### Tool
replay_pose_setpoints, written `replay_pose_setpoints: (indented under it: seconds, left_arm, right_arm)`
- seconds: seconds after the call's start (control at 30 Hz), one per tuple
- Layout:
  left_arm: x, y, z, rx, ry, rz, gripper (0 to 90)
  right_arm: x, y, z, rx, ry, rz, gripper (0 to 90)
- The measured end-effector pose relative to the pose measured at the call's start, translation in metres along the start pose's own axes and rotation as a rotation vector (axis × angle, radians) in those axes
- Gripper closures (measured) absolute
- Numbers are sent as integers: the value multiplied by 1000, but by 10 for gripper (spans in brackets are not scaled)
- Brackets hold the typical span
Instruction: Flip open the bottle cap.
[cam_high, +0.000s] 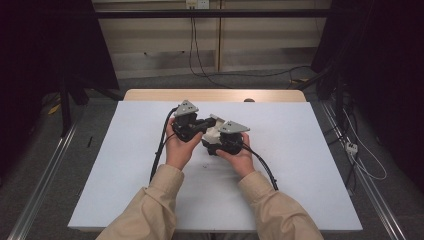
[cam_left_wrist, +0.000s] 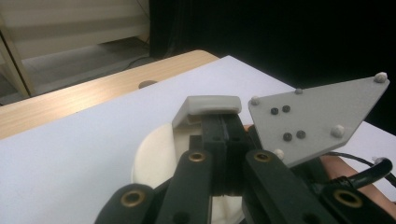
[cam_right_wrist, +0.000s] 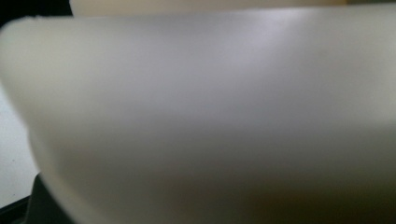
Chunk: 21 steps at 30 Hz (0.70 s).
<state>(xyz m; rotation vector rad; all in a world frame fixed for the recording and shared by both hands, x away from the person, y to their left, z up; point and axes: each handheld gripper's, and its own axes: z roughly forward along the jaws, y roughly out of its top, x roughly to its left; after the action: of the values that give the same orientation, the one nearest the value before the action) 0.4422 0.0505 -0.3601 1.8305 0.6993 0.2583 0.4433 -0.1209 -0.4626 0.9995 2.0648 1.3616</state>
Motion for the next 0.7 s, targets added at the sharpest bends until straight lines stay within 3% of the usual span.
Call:
replay_pose_setpoints:
  seconds: [0.7]
  left_arm:
    - [5, 10, 9, 0, 8, 2, 900]
  right_arm:
    - [0, 0, 0, -1, 0, -1, 184]
